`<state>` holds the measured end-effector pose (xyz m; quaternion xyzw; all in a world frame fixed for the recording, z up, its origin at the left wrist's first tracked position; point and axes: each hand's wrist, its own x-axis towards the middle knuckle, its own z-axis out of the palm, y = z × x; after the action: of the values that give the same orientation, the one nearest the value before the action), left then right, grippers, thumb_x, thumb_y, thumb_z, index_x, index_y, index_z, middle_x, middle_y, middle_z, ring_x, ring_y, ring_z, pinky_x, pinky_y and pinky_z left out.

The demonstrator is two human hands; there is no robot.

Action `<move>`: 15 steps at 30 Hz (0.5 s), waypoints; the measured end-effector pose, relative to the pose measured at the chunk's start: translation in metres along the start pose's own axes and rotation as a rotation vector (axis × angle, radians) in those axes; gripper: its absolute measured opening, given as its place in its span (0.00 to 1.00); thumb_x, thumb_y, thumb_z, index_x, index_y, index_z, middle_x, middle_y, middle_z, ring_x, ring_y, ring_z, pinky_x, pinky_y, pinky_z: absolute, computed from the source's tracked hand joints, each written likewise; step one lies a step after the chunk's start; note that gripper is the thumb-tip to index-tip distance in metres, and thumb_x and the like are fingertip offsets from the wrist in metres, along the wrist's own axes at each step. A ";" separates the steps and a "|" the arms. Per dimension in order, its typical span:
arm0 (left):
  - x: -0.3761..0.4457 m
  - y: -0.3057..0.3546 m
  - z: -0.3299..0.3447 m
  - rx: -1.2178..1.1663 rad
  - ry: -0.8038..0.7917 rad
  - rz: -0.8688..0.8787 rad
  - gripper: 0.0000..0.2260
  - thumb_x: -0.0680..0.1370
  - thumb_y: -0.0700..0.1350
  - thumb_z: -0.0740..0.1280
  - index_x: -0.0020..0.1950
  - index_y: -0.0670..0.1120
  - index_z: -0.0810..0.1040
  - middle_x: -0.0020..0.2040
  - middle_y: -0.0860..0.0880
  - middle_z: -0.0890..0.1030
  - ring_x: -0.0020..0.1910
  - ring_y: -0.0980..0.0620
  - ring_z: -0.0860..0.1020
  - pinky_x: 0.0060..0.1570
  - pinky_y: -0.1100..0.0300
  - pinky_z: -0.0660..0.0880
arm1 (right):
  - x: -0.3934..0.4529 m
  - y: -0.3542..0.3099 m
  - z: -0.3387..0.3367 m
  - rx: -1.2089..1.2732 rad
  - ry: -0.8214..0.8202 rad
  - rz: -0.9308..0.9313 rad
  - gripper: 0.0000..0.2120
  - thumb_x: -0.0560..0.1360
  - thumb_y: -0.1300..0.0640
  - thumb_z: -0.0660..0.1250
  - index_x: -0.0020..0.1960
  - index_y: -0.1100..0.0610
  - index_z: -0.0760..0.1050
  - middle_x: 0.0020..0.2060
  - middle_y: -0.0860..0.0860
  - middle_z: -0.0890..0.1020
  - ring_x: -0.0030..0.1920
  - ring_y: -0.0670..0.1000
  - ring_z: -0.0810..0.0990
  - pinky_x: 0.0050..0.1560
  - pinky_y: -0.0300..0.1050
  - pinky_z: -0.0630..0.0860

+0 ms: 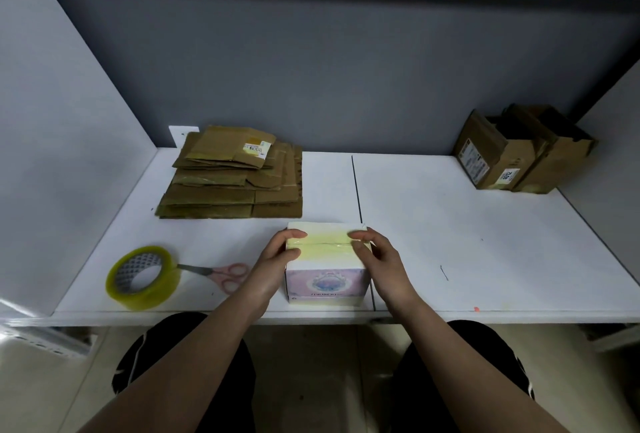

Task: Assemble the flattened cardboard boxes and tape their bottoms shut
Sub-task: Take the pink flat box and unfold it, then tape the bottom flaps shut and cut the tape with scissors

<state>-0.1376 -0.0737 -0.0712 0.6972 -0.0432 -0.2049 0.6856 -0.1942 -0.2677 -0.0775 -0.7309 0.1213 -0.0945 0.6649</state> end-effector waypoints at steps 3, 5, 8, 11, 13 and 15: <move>-0.001 0.001 0.001 0.111 0.019 0.053 0.12 0.80 0.36 0.58 0.54 0.53 0.75 0.57 0.54 0.73 0.52 0.56 0.72 0.46 0.67 0.70 | 0.002 -0.001 -0.001 -0.077 0.005 -0.030 0.06 0.78 0.58 0.66 0.53 0.52 0.79 0.56 0.40 0.76 0.61 0.41 0.73 0.55 0.28 0.68; -0.002 0.002 0.003 0.189 0.012 0.100 0.11 0.81 0.37 0.57 0.56 0.52 0.72 0.57 0.54 0.72 0.51 0.59 0.71 0.43 0.74 0.70 | 0.004 -0.001 -0.001 -0.131 -0.003 -0.048 0.06 0.79 0.58 0.65 0.53 0.52 0.78 0.56 0.43 0.77 0.60 0.43 0.74 0.55 0.30 0.69; -0.002 0.005 0.006 0.246 0.003 0.107 0.09 0.82 0.39 0.57 0.58 0.50 0.70 0.60 0.50 0.70 0.50 0.58 0.71 0.39 0.76 0.70 | 0.005 -0.005 0.001 -0.180 -0.006 -0.064 0.06 0.79 0.59 0.62 0.53 0.51 0.76 0.57 0.46 0.77 0.59 0.46 0.74 0.54 0.29 0.68; -0.002 0.010 0.008 0.375 0.033 0.135 0.08 0.81 0.38 0.58 0.57 0.50 0.69 0.61 0.45 0.70 0.51 0.53 0.71 0.39 0.71 0.70 | 0.005 -0.010 0.002 -0.337 -0.027 -0.104 0.07 0.79 0.60 0.61 0.53 0.49 0.73 0.60 0.49 0.74 0.61 0.47 0.72 0.60 0.37 0.70; -0.002 0.013 0.006 0.518 0.057 0.192 0.09 0.80 0.38 0.60 0.56 0.51 0.70 0.61 0.46 0.70 0.57 0.51 0.70 0.46 0.70 0.69 | 0.005 -0.017 0.000 -0.578 -0.065 -0.127 0.07 0.79 0.57 0.61 0.57 0.50 0.72 0.66 0.50 0.68 0.63 0.47 0.72 0.61 0.45 0.70; -0.002 0.019 0.001 0.643 0.061 0.244 0.09 0.79 0.39 0.62 0.56 0.52 0.71 0.63 0.49 0.68 0.65 0.51 0.68 0.56 0.67 0.65 | 0.006 -0.026 -0.002 -0.819 -0.054 -0.204 0.10 0.78 0.53 0.63 0.59 0.51 0.74 0.70 0.50 0.66 0.64 0.51 0.72 0.62 0.48 0.71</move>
<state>-0.1353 -0.0750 -0.0524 0.8731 -0.1683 -0.0764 0.4512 -0.1880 -0.2692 -0.0518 -0.9453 0.0585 -0.0844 0.3095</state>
